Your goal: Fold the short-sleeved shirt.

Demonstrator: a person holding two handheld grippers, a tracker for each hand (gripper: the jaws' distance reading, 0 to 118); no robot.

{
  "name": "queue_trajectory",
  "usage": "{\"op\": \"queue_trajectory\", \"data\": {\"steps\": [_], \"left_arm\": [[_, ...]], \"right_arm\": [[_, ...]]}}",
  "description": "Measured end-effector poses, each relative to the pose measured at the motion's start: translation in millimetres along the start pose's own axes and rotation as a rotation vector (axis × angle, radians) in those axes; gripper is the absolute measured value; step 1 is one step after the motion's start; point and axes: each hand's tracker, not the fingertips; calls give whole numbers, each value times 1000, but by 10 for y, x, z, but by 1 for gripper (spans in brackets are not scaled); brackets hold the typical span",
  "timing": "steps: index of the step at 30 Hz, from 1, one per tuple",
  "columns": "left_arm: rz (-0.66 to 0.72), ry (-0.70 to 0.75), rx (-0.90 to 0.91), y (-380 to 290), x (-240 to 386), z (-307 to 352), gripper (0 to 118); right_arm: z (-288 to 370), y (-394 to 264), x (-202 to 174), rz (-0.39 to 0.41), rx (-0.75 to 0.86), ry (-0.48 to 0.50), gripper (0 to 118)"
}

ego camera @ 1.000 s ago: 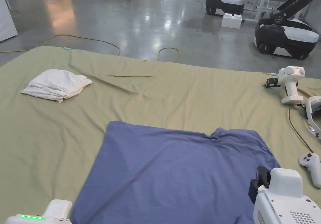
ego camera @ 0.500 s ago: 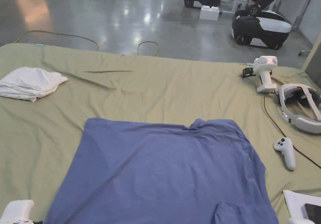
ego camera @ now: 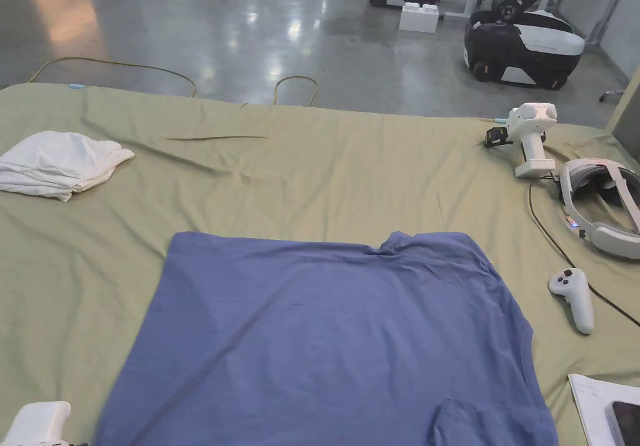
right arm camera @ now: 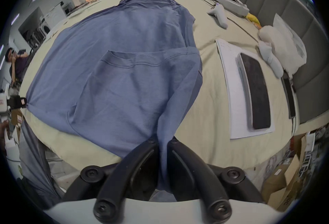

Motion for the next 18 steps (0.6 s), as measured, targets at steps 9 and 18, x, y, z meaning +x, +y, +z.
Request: {"op": "queue_trajectory", "data": {"steps": [9, 18], "left_arm": [[3, -44, 150, 358, 47, 278, 7], [-22, -45, 218, 1180, 209, 172, 7]], "right_arm": [[572, 494, -189, 70, 142, -59, 6], [435, 1414, -136, 20, 251, -35, 6]]}}
